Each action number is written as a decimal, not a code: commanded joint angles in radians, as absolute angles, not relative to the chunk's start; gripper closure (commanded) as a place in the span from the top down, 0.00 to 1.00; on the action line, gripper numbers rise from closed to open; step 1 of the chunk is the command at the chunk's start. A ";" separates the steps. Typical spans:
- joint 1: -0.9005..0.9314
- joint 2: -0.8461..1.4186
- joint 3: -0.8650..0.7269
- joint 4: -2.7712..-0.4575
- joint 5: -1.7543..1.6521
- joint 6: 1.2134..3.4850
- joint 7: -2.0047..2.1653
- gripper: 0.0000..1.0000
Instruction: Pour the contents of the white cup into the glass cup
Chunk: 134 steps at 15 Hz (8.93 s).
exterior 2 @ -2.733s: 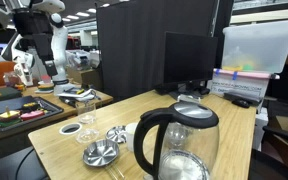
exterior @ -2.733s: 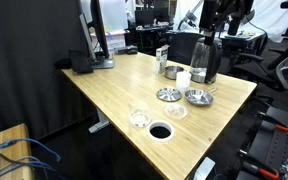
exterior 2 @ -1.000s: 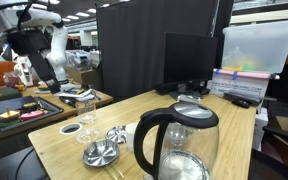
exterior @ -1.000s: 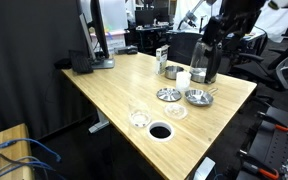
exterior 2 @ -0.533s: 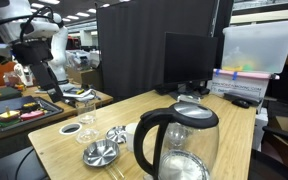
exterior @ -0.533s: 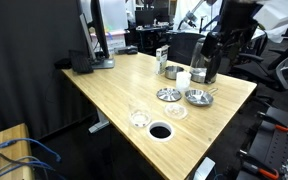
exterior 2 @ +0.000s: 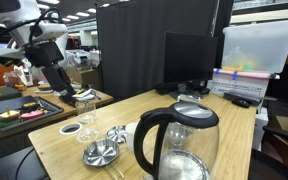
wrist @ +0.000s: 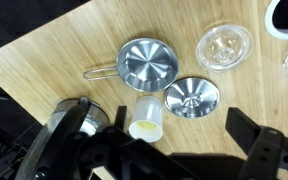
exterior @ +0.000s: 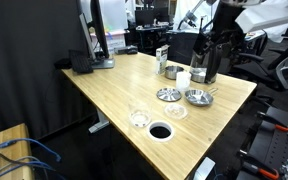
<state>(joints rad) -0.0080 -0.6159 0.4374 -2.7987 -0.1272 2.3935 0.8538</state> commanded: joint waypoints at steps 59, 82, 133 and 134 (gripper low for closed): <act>0.117 0.192 -0.015 -2.483 -0.712 2.606 1.356 0.02; 0.152 -0.278 0.174 -2.743 -0.560 2.633 0.505 0.02; 0.347 0.063 0.379 -2.313 -0.853 2.012 0.261 0.02; 0.355 0.069 0.380 -2.309 -0.870 1.995 0.251 0.02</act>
